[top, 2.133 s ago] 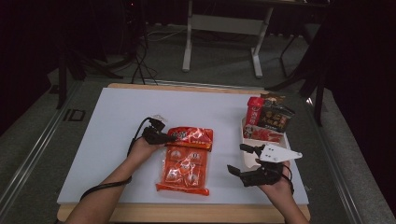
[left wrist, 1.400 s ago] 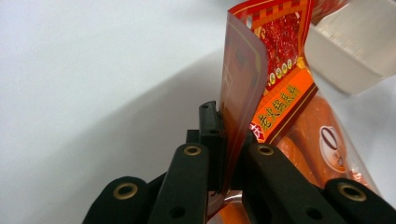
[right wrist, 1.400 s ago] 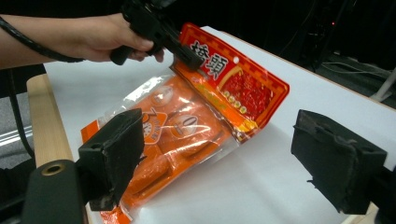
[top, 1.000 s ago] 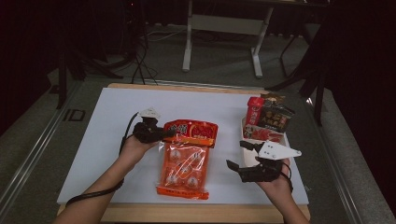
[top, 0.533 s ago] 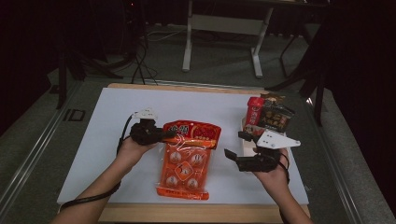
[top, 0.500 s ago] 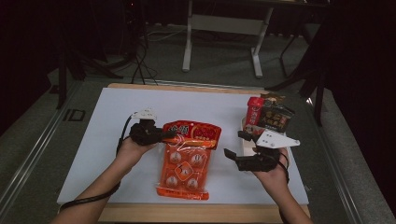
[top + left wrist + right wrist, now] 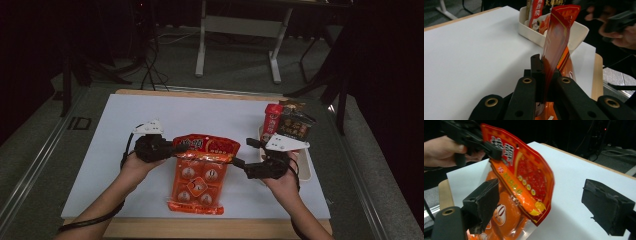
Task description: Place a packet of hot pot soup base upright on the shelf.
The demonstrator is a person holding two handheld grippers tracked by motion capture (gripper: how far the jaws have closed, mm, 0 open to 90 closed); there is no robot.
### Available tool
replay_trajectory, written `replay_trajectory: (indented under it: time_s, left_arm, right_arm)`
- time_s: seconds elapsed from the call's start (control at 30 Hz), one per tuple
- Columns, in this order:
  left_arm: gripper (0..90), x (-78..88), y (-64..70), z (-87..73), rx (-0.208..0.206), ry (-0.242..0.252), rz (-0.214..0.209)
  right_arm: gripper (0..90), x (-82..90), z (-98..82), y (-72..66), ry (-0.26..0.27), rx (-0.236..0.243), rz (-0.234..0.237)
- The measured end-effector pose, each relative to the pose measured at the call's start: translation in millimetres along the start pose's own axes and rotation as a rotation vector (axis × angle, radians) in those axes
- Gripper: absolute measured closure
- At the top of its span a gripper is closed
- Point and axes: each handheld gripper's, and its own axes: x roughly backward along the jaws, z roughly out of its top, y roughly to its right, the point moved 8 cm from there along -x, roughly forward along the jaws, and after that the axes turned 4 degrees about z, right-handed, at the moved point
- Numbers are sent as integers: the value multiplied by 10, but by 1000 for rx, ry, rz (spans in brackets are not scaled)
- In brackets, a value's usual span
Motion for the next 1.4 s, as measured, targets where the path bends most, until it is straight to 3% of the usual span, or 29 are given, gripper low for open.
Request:
replay_trajectory:
  time_s: [0.17,0.37,0.47,0.6,0.8,1.1,1.17,1.4]
  left_arm:
    - [895,68,110,19,-24,16,-21]
    - [895,112,201,35,-36,29,-33]
    - [895,128,237,42,-47,31,-38]
    - [895,135,259,43,-50,32,-32]
    - [894,140,265,40,-42,35,-40]
    - [893,185,317,72,-57,29,-54]
    - [893,225,355,105,-57,39,-65]
    - [889,345,510,256,-113,82,-84]
  right_arm:
    - [158,-124,-48,-11,-31,-17,42]
    - [274,-293,-84,-78,-44,-23,115]
    - [383,-375,-145,-115,-64,-32,152]
    - [614,-435,-232,-177,-92,-34,225]
    - [852,-398,-259,-235,-117,-73,331]
    - [898,-350,-220,-322,-163,-21,301]
    - [898,-306,-177,-362,-146,-16,294]
    - [900,-132,-7,-474,-105,-14,289]
